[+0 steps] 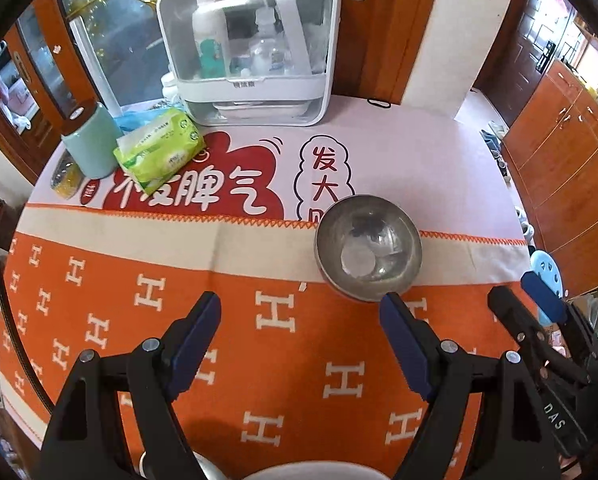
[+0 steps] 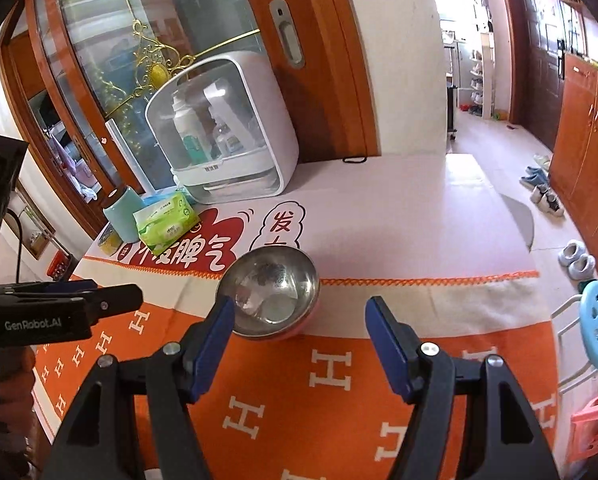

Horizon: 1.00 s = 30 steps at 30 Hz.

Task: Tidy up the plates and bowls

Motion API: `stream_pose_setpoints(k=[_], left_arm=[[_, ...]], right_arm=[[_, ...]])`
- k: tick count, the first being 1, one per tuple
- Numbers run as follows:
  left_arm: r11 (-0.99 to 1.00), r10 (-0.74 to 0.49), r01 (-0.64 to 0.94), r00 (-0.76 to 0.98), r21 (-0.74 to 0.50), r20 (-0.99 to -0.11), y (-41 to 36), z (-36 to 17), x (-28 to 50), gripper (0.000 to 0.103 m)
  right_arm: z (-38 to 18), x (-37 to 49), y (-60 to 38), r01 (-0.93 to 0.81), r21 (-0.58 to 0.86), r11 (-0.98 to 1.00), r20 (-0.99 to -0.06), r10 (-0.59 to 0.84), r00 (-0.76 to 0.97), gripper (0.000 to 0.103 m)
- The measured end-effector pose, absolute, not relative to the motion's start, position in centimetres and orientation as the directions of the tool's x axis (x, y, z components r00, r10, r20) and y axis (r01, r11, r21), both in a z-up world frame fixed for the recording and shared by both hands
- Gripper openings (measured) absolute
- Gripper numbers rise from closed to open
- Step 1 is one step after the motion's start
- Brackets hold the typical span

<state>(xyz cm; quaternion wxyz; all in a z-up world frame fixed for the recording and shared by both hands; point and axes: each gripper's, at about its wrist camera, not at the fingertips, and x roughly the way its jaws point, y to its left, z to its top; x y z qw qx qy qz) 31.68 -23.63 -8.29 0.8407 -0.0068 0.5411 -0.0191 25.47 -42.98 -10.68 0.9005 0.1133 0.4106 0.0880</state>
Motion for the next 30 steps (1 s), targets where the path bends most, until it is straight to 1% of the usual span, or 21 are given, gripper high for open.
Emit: stream_pose_setpoints(k=[10,25,30], left_arm=[[0.995,-0.096,0.033,0.383,-0.09,-0.919,-25.0,-14.3,34.9,0.08],[0.986,-0.155,0.001,0.33,-0.164,-0.931,-24.6,-20.6,37.6,0.08],[0.982,-0.176,-0.012,0.305,-0.188,-0.936,-24.5,-22.1,37.9,0.07]], right_arm=[[-15.7,27.6,-43.3,-0.032,0.355,0.934,-0.73,0.298,0.614,0.068],[-20.8,29.5,-42.7,-0.028,0.456,0.89,-0.715,0.385,0.584,0.068],[-21.9,29.8,-42.9,-0.014,0.493,0.87,-0.707,0.41,0.577,0.068]])
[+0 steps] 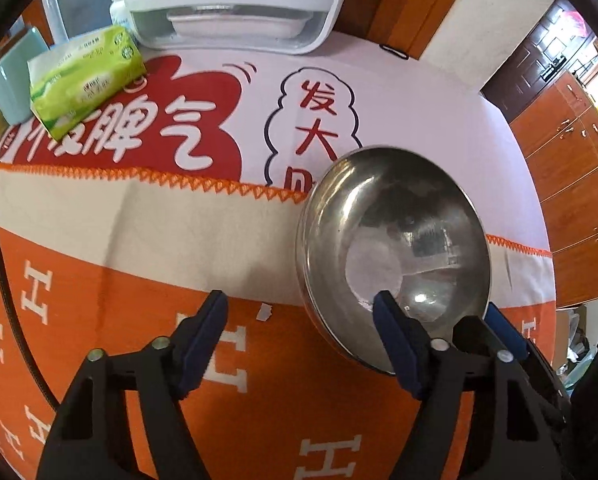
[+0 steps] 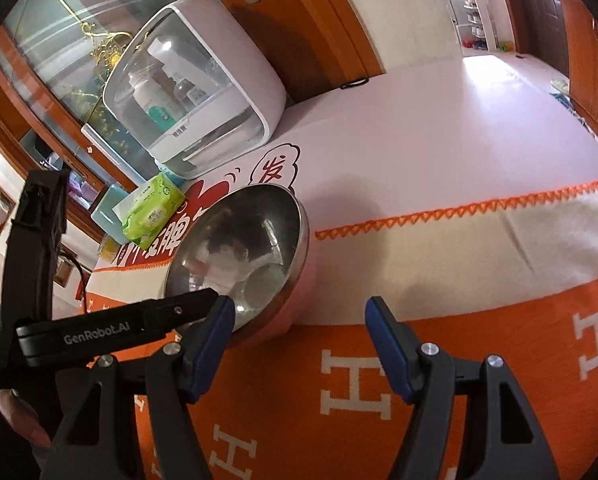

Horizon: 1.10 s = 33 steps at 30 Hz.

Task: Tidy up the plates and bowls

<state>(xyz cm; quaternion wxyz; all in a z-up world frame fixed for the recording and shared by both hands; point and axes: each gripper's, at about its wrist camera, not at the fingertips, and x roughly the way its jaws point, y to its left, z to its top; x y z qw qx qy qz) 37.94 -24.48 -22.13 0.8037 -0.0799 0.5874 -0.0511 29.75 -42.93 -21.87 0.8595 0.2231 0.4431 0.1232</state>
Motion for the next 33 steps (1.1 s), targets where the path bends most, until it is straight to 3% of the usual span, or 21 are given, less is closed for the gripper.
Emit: stream_pose_setpoints(k=[4,11,17,24,33], left_arm=[[0.979,-0.188,-0.021,0.294,-0.203,-0.937,-24.7,-23.0,38.1,0.064],[0.966,-0.241,-0.021,0.293,-0.258,-0.925,-25.0,-23.9,37.9,0.036],[0.961,-0.261,-0.012,0.305,-0.278,-0.916,-25.6,-23.7,37.6,0.023],[0.965,-0.254,0.007,0.299,-0.264,-0.92,-25.9,-23.3,36.6,0.02],[0.967,-0.251,0.015,0.234,-0.254,-0.939,-27.2,-23.2,34.5,0.023]], right_arm=[[-22.2,29.8,-42.9,-0.023,0.514,0.857,-0.695,0.432,0.575,0.061],[-22.7,29.6,-42.8,-0.014,0.54,0.841,-0.695,0.456,0.557,0.038],[-22.7,29.2,-42.6,-0.011,0.537,0.843,-0.699,0.453,0.553,0.023],[-22.9,28.7,-42.9,0.015,0.51,0.86,-0.736,0.427,0.524,0.016],[-22.0,26.3,-43.6,0.04,0.49,0.871,-0.76,0.404,0.51,0.015]])
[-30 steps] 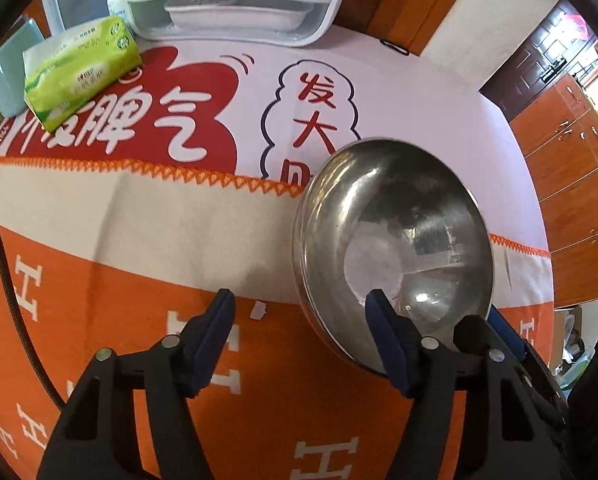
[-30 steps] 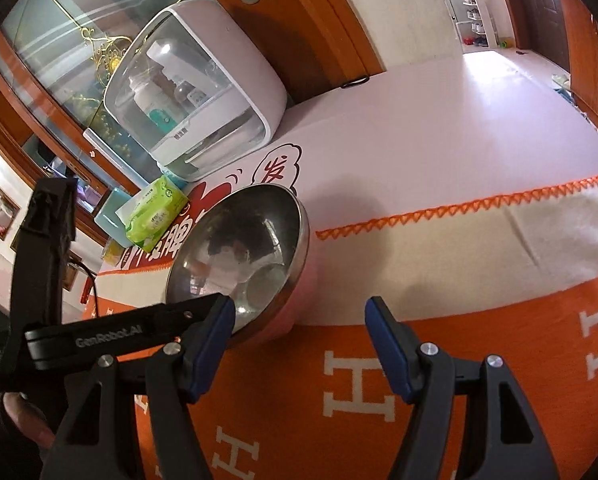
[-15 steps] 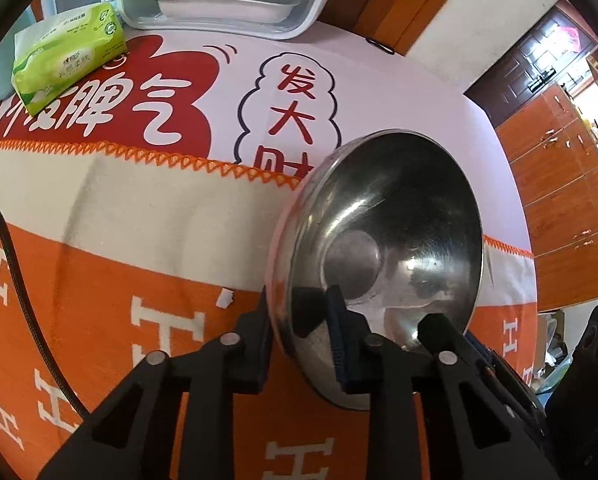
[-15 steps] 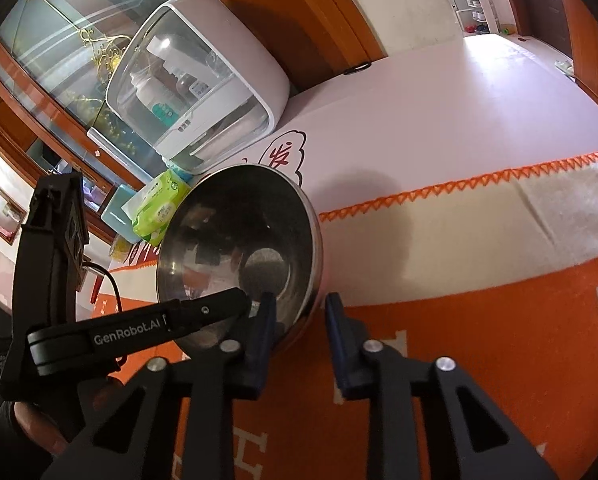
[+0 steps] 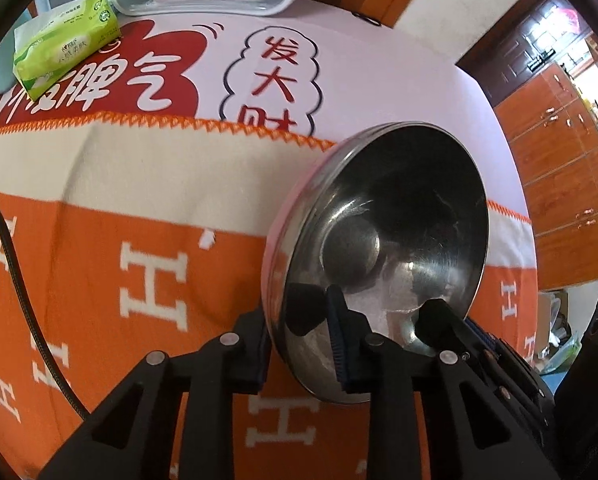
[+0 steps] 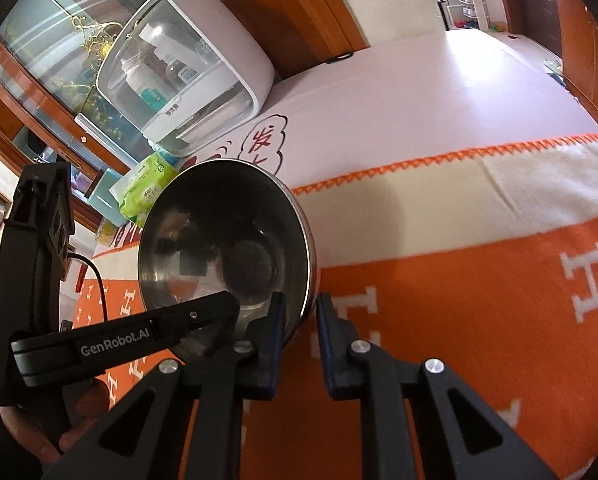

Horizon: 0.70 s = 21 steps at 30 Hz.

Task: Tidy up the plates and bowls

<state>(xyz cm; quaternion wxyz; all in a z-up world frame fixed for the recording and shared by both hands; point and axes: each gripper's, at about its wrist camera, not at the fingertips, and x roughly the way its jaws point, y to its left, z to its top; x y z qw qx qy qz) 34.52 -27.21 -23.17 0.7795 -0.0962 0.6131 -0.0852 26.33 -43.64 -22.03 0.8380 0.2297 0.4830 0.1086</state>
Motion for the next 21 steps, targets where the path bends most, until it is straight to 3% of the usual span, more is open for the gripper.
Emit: stream_pose_setpoints(k=[21], left_arm=[[0.946,-0.313,0.14,0.151,-0.294,-0.937,-30.7,-20.0,26.9,0.023]], right_arm=[[-18.9,18.1,-46.7,0.157,0.514,0.843,-0.783,0.386,0.488,0.016]])
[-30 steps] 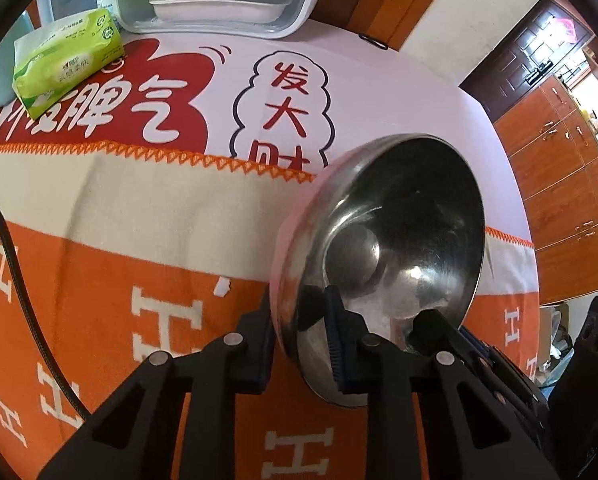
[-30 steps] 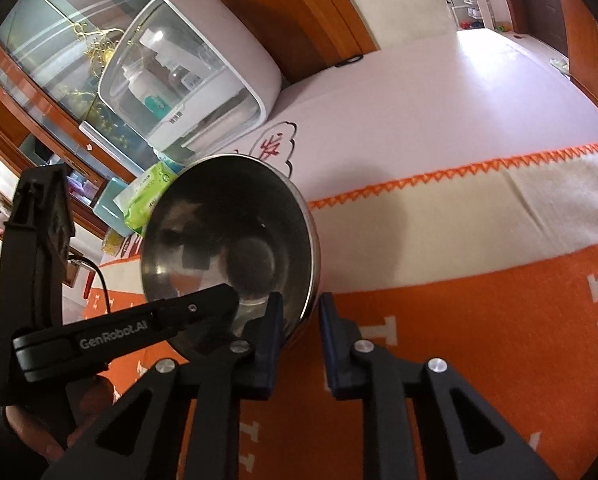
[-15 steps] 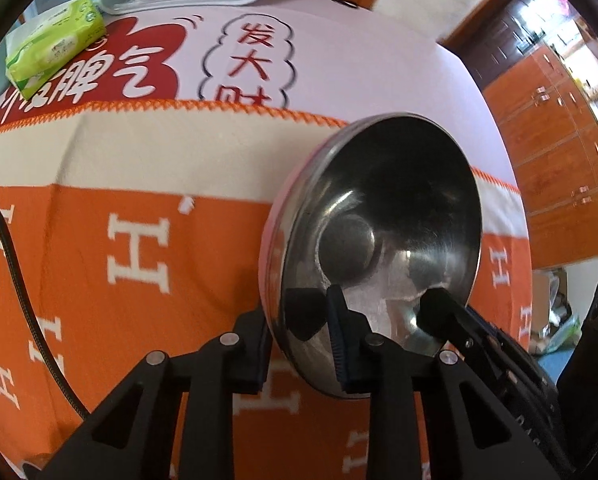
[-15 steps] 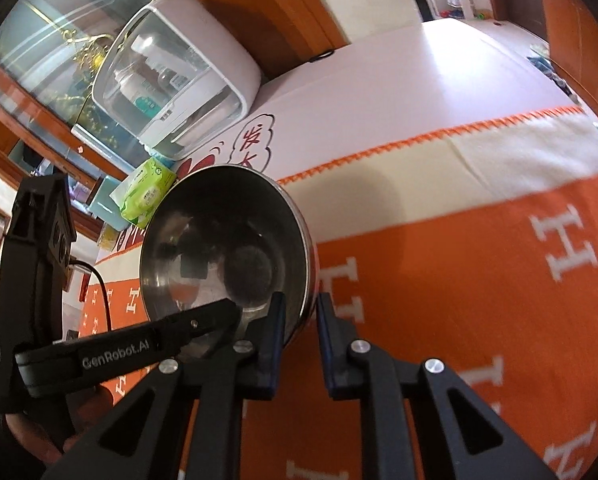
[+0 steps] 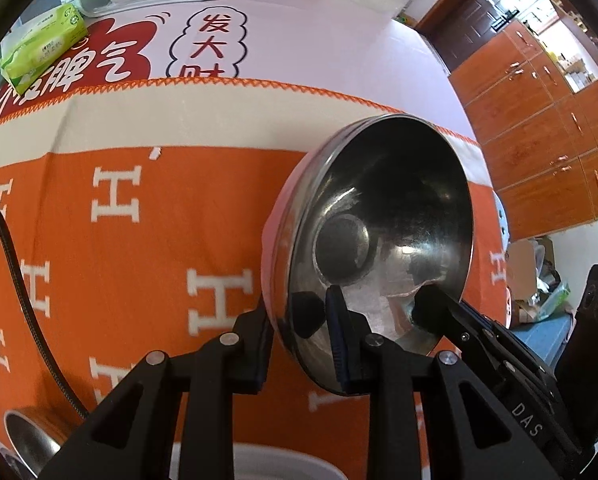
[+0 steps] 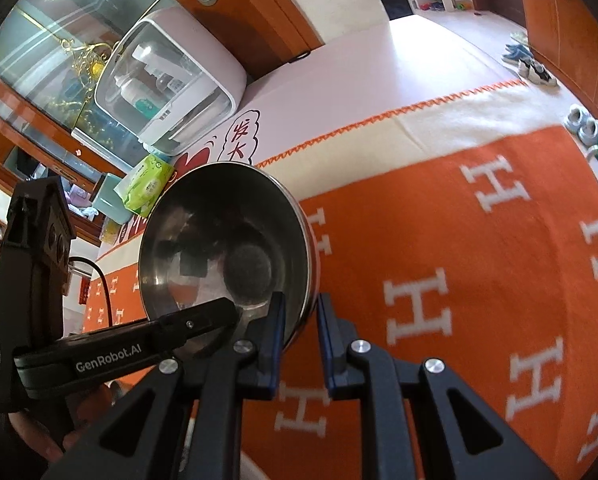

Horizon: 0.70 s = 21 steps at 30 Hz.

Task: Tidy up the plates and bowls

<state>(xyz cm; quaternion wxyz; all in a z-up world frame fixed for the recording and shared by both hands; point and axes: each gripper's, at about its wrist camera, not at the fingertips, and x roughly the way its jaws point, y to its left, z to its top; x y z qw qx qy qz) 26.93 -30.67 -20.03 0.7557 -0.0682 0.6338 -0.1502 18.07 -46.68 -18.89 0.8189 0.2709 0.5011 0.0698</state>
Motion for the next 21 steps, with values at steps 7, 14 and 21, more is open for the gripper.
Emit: stream_pose_setpoints(k=[7,14,21], left_arm=[[0.939,-0.315,0.188,0.134,-0.288,-0.94,-31.2,-18.2,23.4,0.023],[0.932,-0.329,0.207,0.144,-0.297,-0.933,-30.9,-16.7,19.7,0.024],[0.929,-0.337,0.22,0.165,-0.298,-0.927,-30.1,-15.2,16.4,0.023]], right_arm=[[-17.0,14.8,-46.7,0.15,0.502,0.852,-0.788,0.379,0.485,0.016],[-16.1,10.8,-46.4,0.175,0.497,0.85,-0.802,0.374,0.465,0.016],[-14.8,7.5,-45.4,0.157,0.491,0.857,-0.806,0.379,0.455,0.016]])
